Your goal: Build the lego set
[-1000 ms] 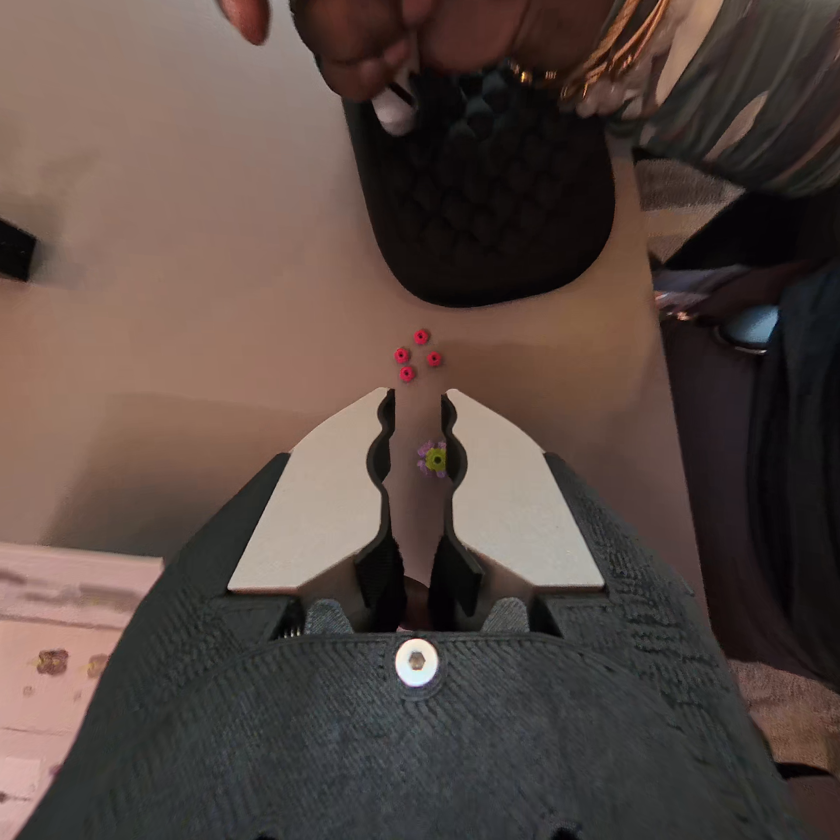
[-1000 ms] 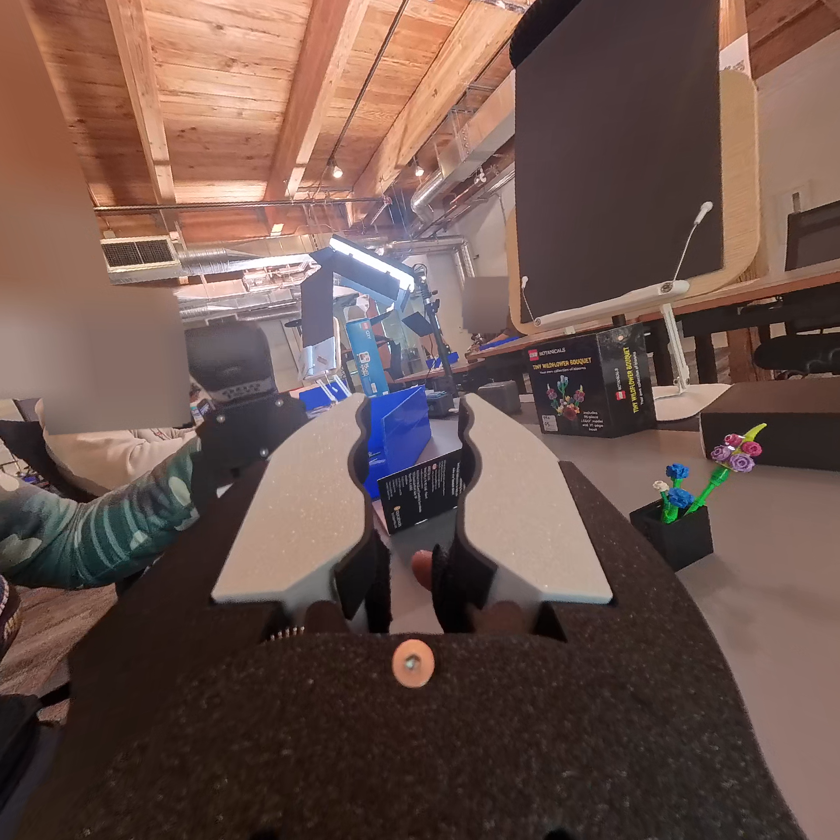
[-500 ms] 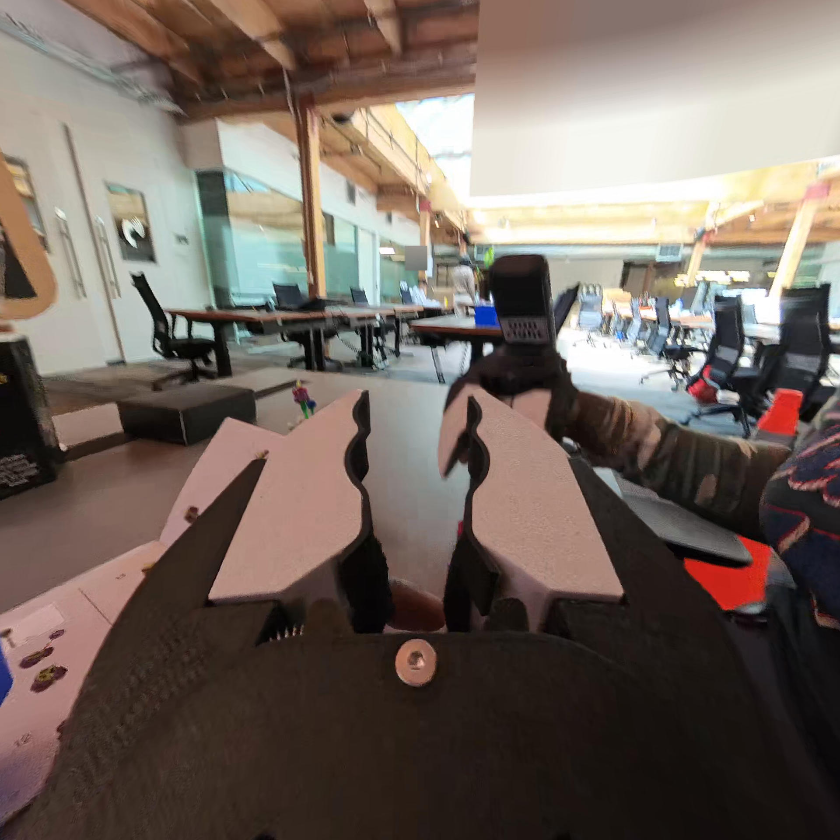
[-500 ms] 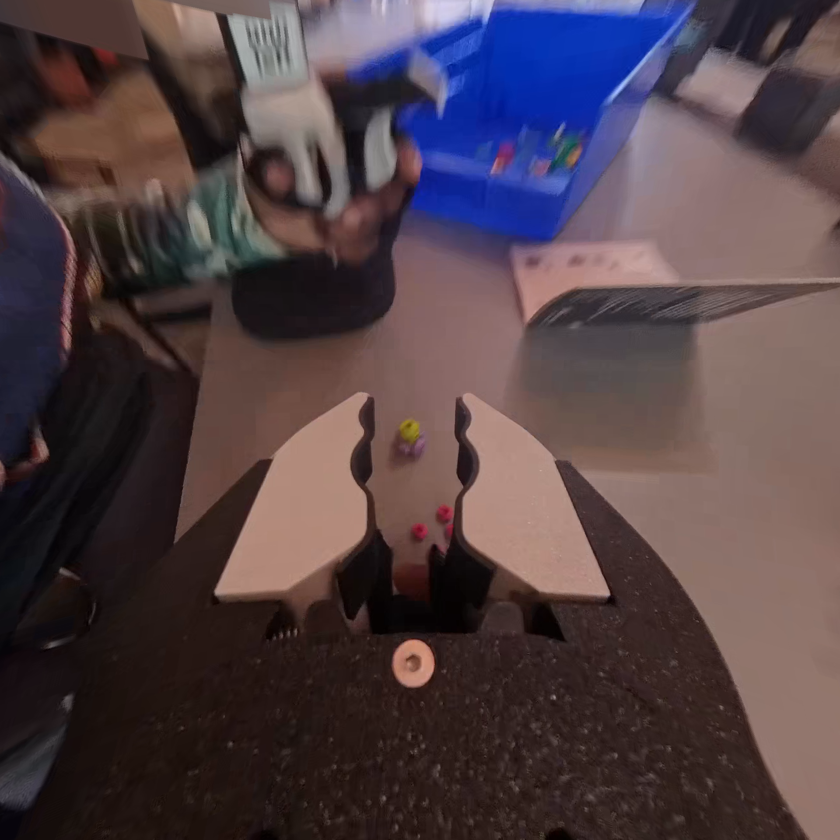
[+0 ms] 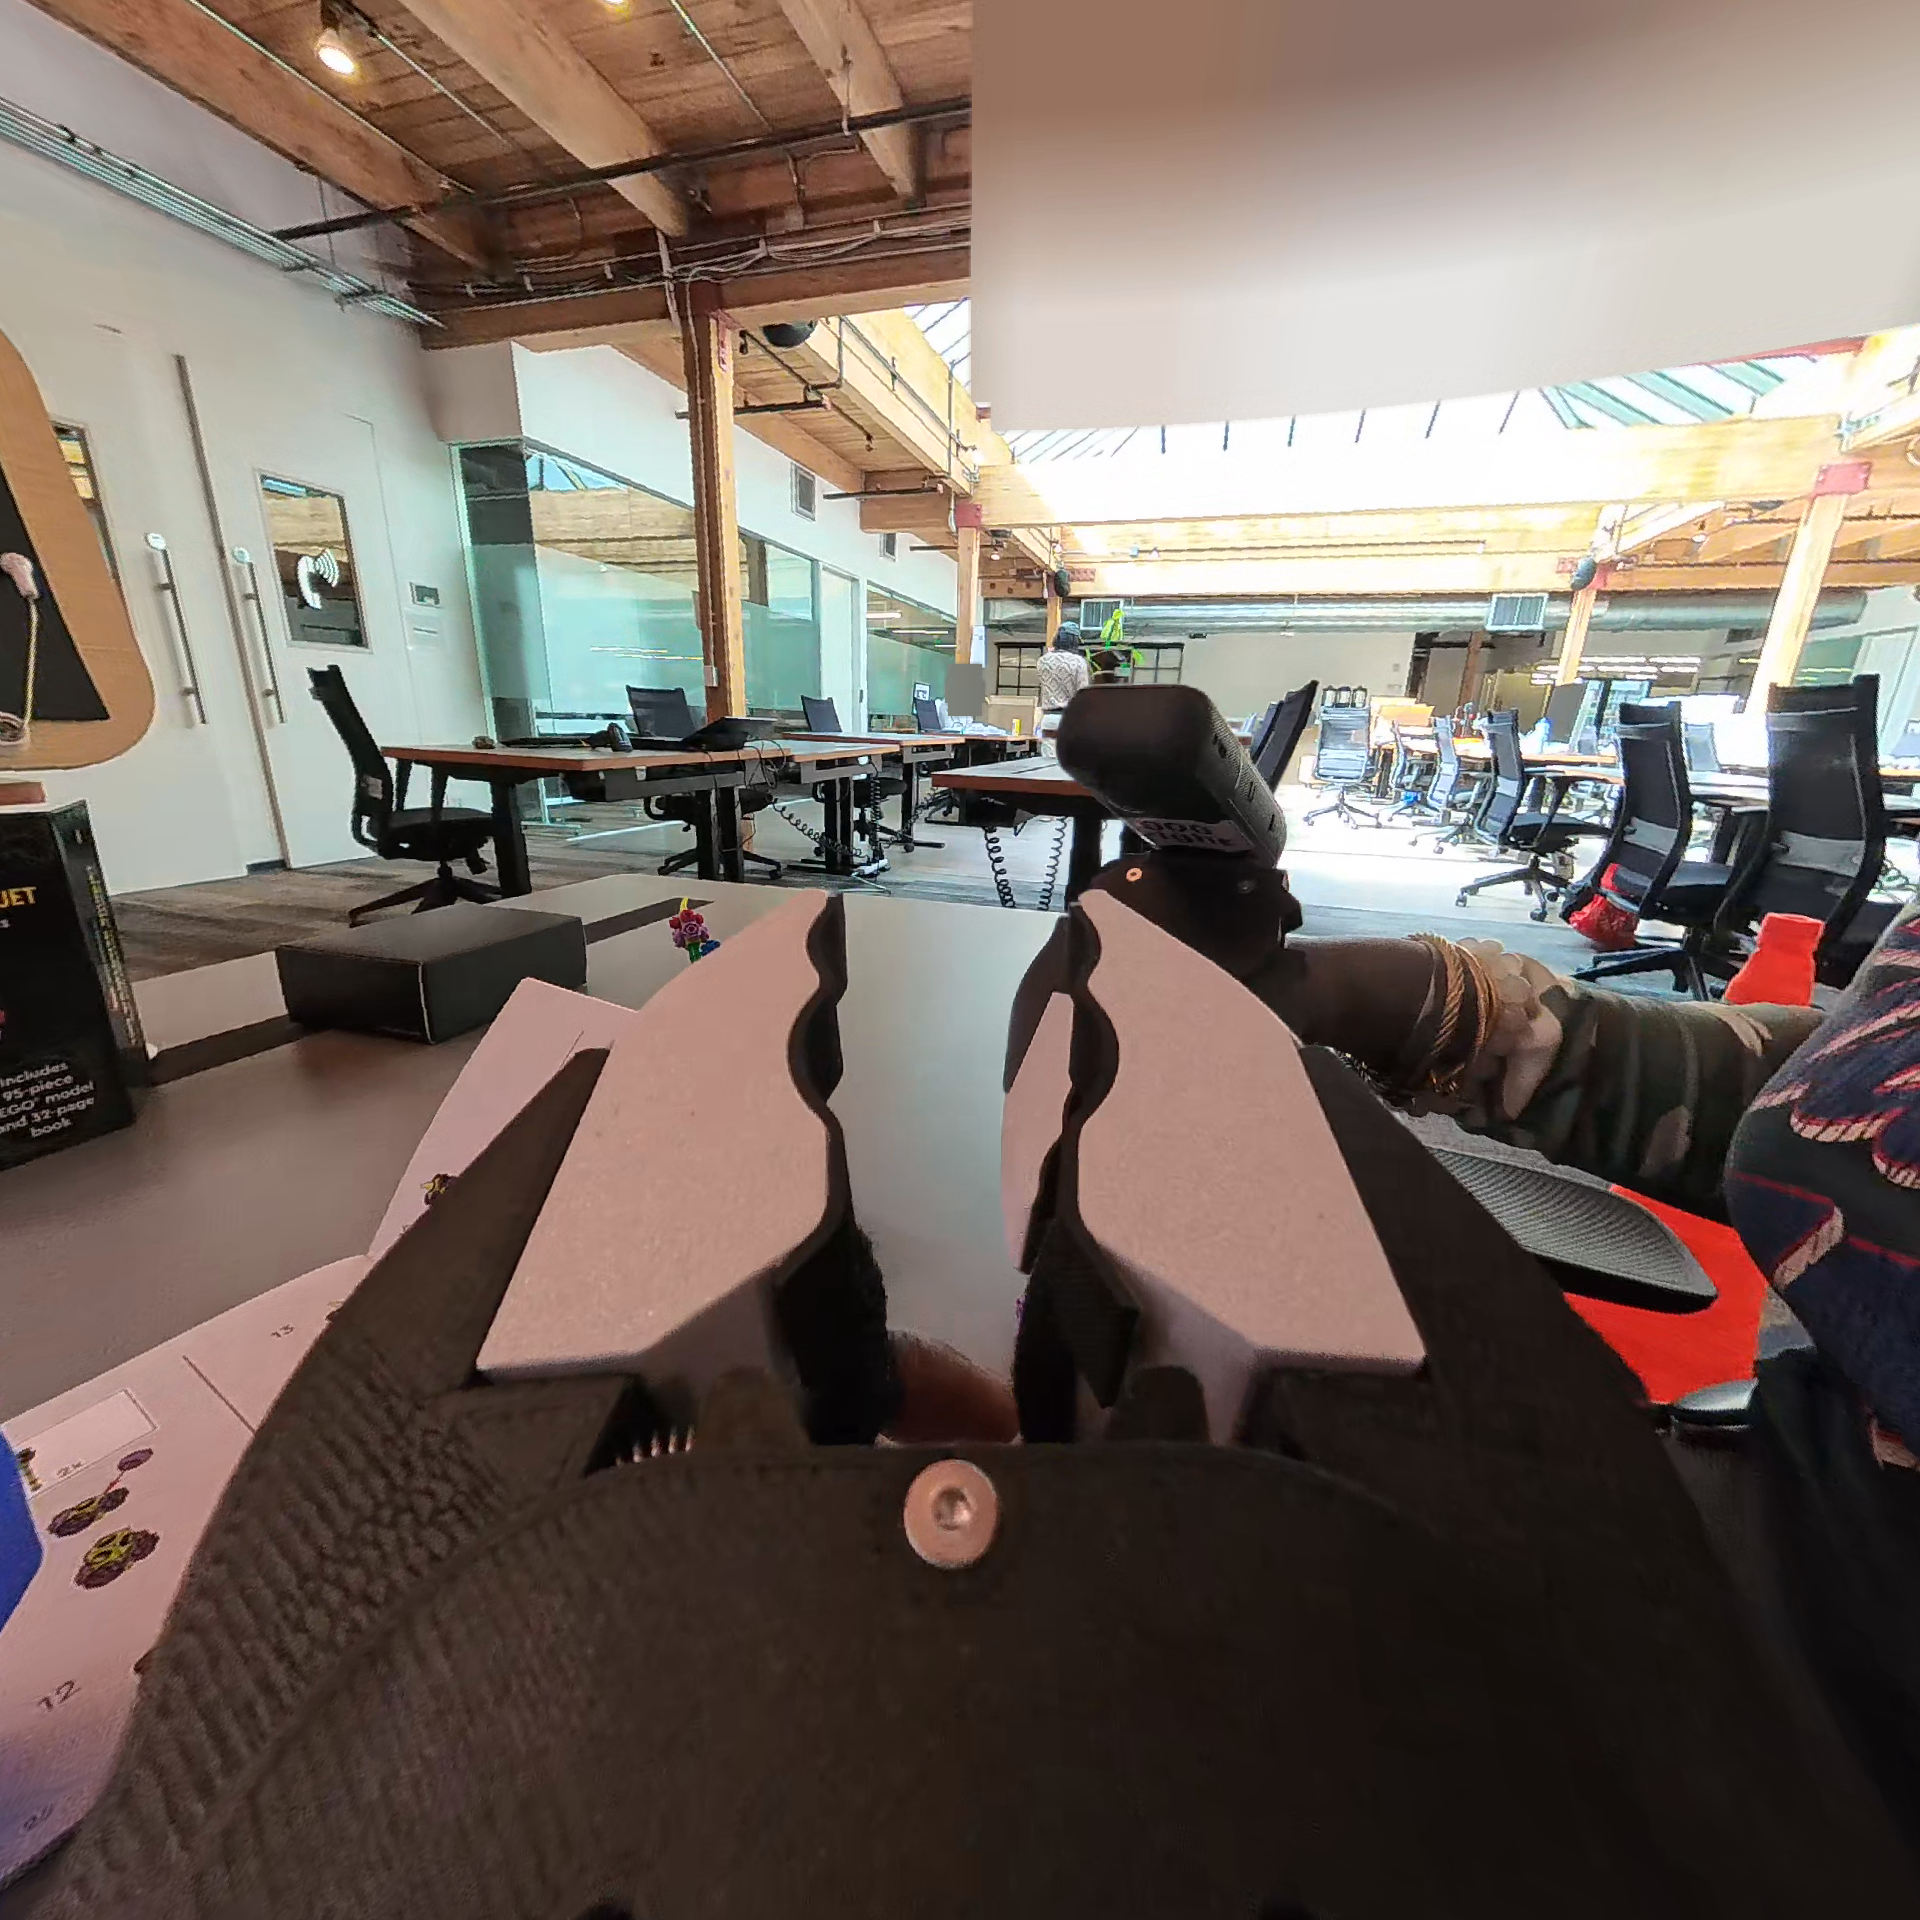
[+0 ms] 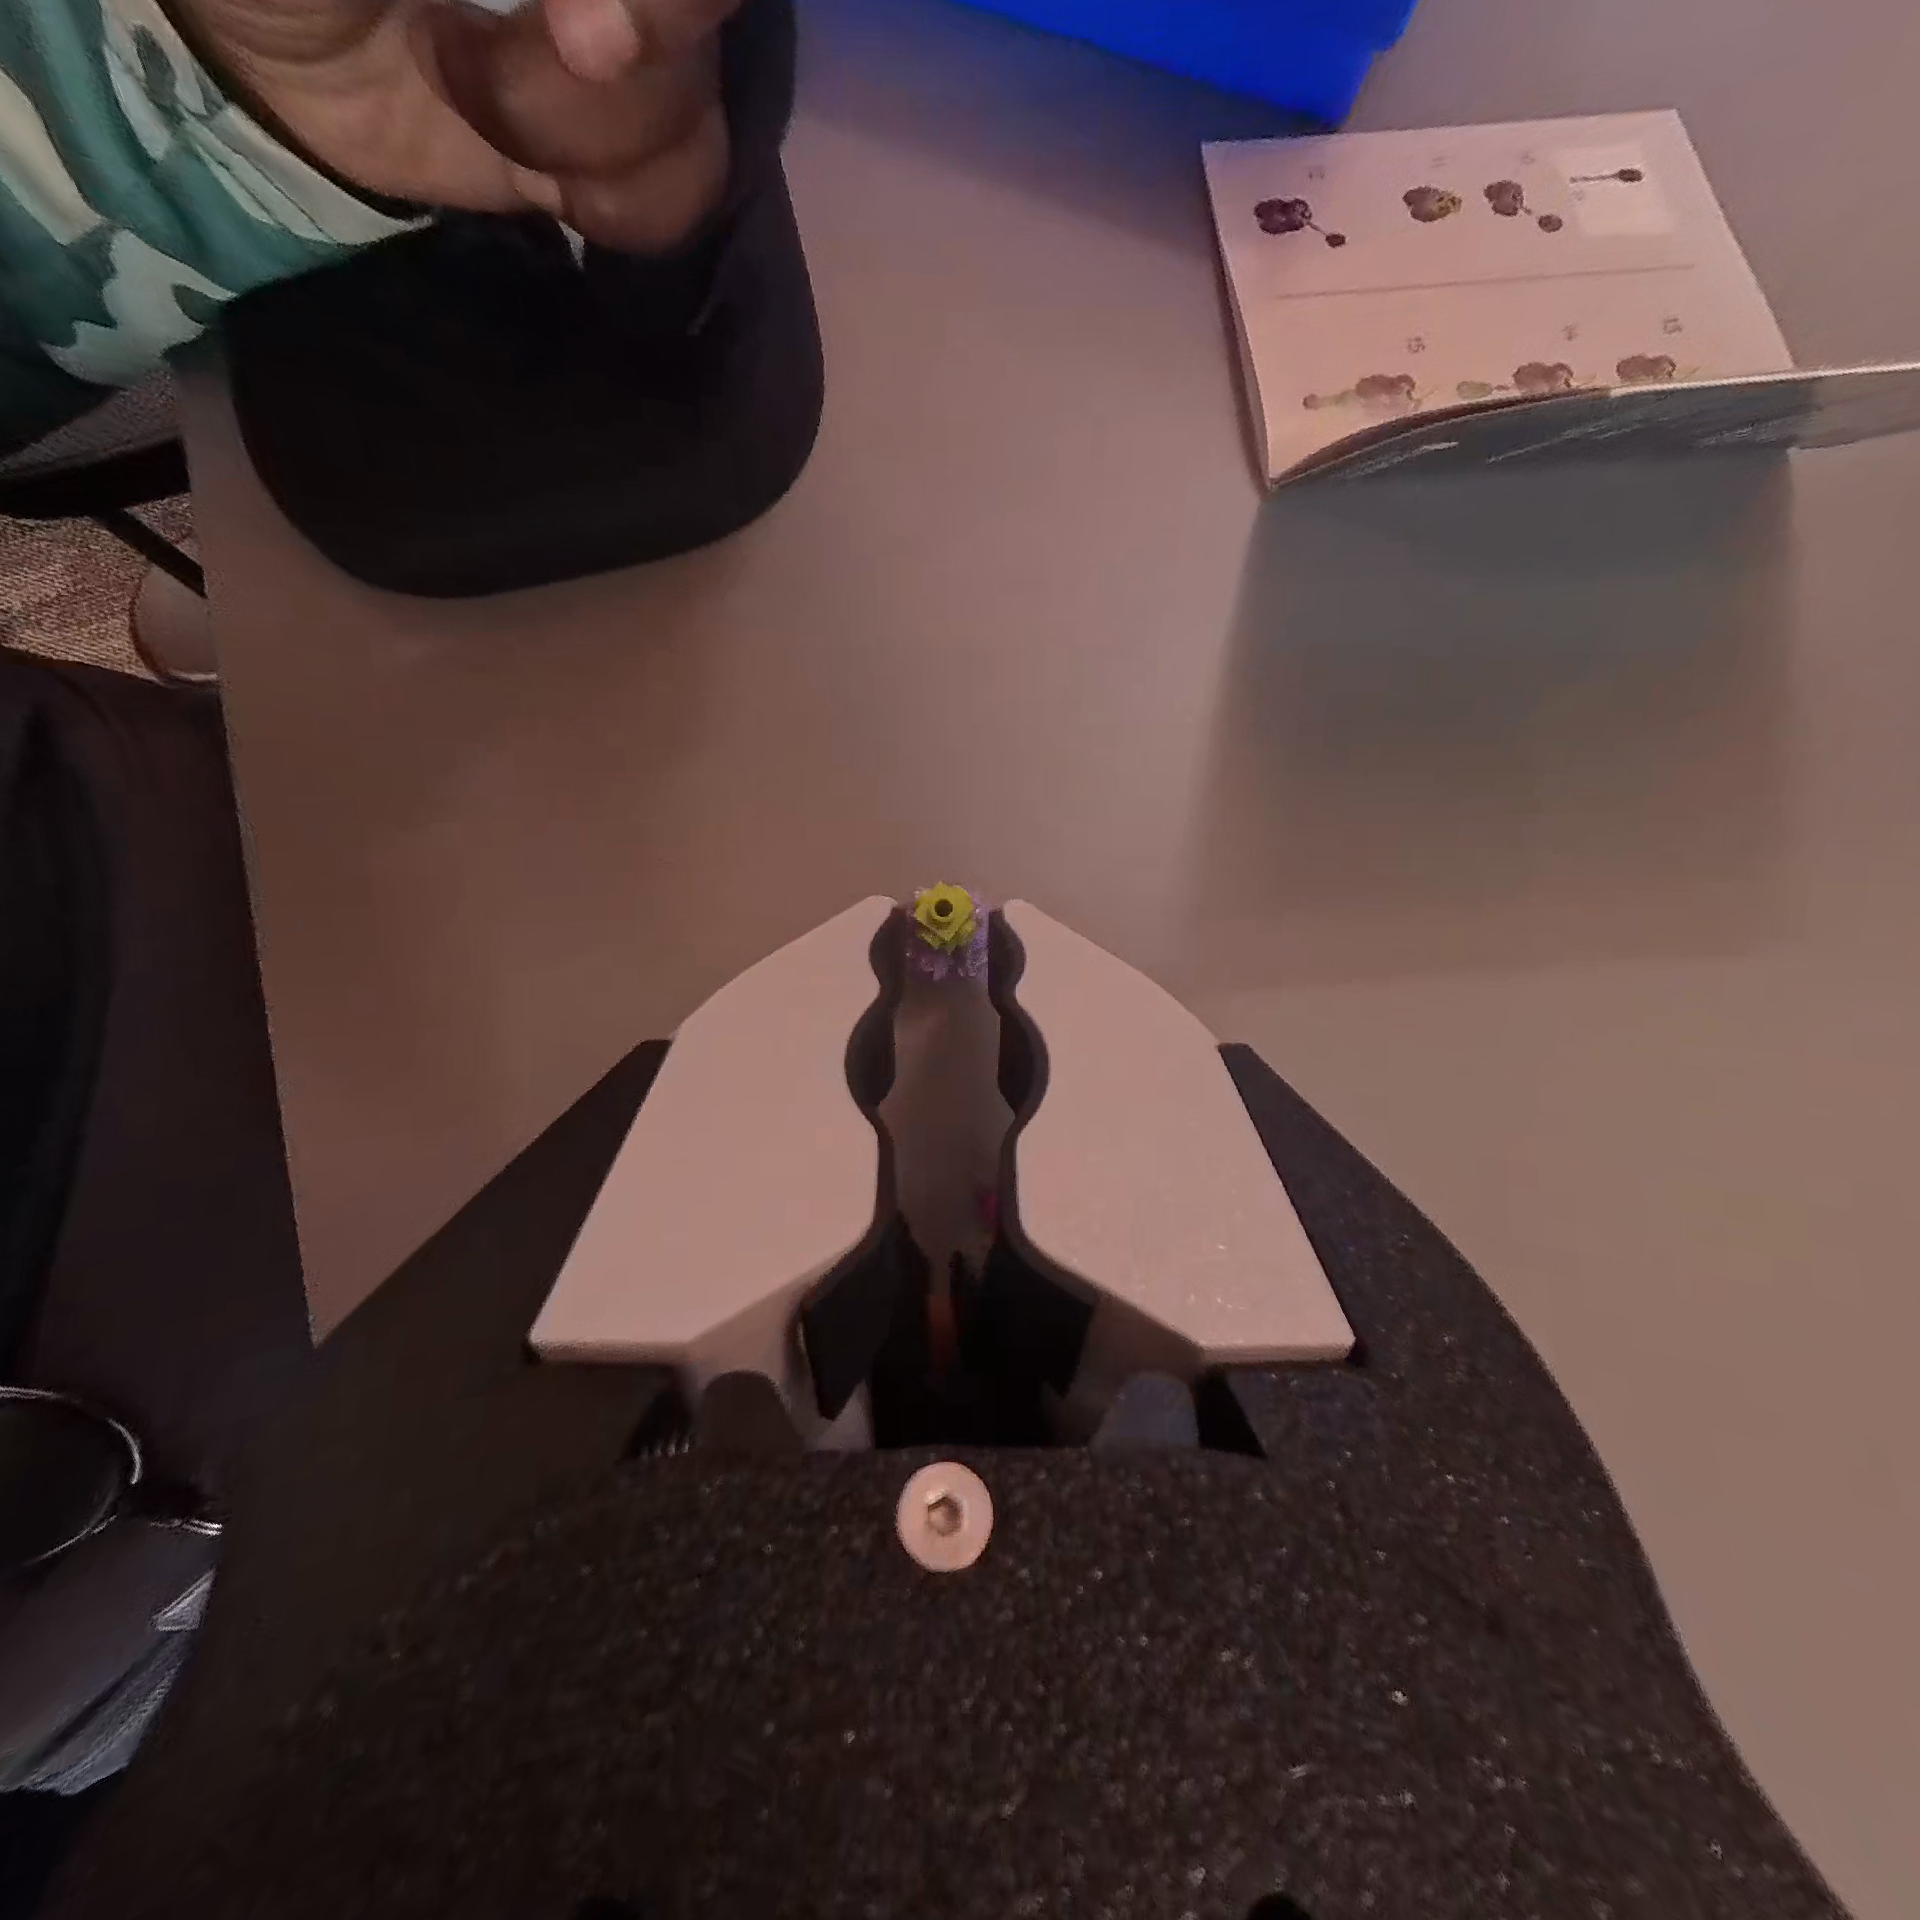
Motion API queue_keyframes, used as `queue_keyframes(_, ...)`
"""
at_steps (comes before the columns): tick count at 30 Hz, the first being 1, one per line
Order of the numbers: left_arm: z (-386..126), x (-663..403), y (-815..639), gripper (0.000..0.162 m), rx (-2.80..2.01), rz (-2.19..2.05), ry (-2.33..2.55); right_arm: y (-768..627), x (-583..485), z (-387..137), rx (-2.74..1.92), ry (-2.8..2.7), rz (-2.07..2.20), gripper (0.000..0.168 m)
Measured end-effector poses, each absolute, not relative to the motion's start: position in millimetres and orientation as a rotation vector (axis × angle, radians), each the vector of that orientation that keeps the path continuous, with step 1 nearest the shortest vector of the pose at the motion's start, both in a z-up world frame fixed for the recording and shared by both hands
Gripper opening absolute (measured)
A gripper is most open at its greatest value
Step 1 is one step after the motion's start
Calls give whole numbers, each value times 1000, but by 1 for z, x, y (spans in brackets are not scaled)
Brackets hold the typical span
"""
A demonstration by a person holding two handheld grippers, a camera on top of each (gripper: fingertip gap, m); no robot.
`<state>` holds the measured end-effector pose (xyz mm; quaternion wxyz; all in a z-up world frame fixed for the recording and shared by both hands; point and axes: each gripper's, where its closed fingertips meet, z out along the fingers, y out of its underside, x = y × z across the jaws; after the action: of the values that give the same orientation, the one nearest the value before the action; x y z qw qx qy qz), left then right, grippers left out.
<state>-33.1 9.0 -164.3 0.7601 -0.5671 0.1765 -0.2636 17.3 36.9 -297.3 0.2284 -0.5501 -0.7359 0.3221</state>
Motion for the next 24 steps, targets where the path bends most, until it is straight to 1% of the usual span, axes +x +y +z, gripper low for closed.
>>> queue_keyframes(1, -165, -32, 9, 40, -1235, -571, 390, 37, 17, -298, -1512, -2032, 881, 12)
queue_keyframes(5, -168, -26, 6, 40, -1257, -582, 441, 33, 17, -290, -1412, -2073, 954, 12)
queue_keyframes(10, -177, -1, -3, 40, -1349, -794, 567, 14, 27, -224, -1003, -2076, 1311, 11)
queue_keyframes(12, -182, 14, -6, 40, -1394, -872, 633, 9, 31, -203, -876, -2104, 1354, 11)
queue_keyframes(15, -190, 33, -4, 42, -1463, -875, 725, -3, 36, -180, -689, -2173, 1377, 11)
queue_keyframes(18, -189, 46, -3, 42, -1473, -883, 771, -10, 37, -170, -586, -2241, 1352, 11)
queue_keyframes(21, -186, 54, -4, 42, -1454, -890, 807, -14, 38, -171, -554, -2314, 1313, 11)
queue_keyframes(24, -187, 55, -5, 32, -1452, -887, 822, -15, 38, -174, -541, -2350, 1295, 11)
